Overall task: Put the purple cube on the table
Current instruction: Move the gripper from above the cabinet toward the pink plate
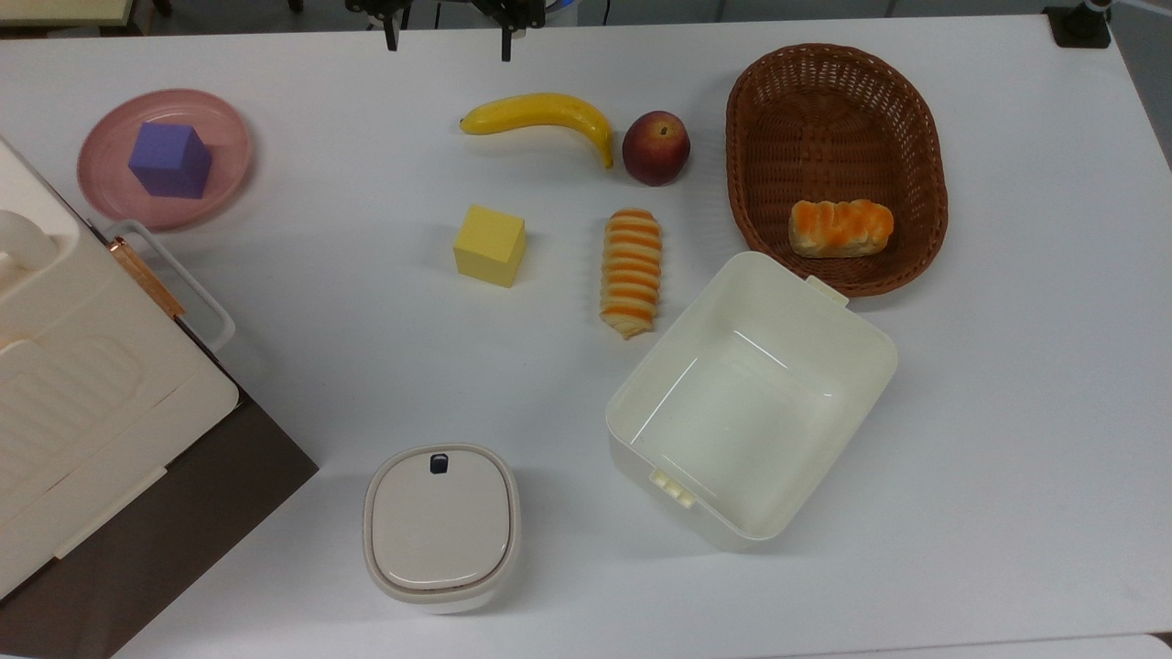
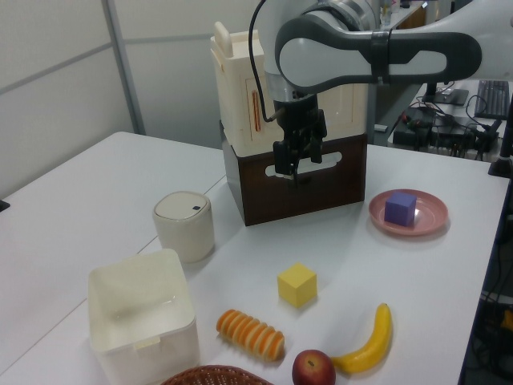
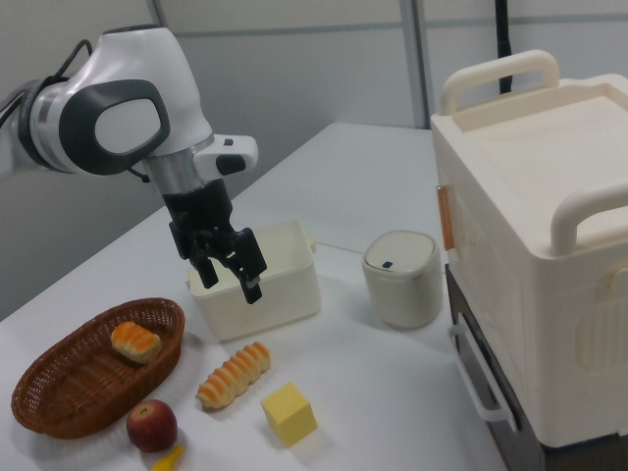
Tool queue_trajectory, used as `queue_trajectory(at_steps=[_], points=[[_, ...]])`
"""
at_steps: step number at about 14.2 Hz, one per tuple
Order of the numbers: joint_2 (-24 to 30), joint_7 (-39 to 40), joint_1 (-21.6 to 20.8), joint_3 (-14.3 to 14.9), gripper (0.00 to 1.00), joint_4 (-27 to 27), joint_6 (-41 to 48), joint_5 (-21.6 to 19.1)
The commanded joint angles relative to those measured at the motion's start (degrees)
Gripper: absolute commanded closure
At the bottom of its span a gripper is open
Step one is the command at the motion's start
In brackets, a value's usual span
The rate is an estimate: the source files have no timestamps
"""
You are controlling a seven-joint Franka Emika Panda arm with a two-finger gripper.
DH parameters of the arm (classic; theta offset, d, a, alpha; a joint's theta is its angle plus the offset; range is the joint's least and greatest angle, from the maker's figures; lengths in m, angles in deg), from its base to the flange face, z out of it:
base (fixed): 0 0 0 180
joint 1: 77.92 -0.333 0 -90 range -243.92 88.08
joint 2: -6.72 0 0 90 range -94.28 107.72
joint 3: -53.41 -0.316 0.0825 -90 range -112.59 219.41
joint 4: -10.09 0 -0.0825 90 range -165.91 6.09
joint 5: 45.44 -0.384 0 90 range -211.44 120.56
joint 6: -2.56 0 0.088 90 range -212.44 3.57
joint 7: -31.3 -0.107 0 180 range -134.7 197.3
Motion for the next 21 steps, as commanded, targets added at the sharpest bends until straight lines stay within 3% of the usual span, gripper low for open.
queue_trajectory(at_steps=[1,5,10,17,21], points=[[0.59,3.37,-0.09,1.23,0.0,-0.67,-0.01,-0.9],[0.58,3.74,1.23,1.23,0.0,-0.67,-0.01,-0.9],[0.85,8.39,6.32,1.23,0.0,-0.67,-0.1,-0.9],[0.76,18.84,18.01,1.23,0.0,-4.62,-3.53,-0.2],[0.49,24.05,26.09,1.32,0.0,-11.2,-13.69,0.15]])
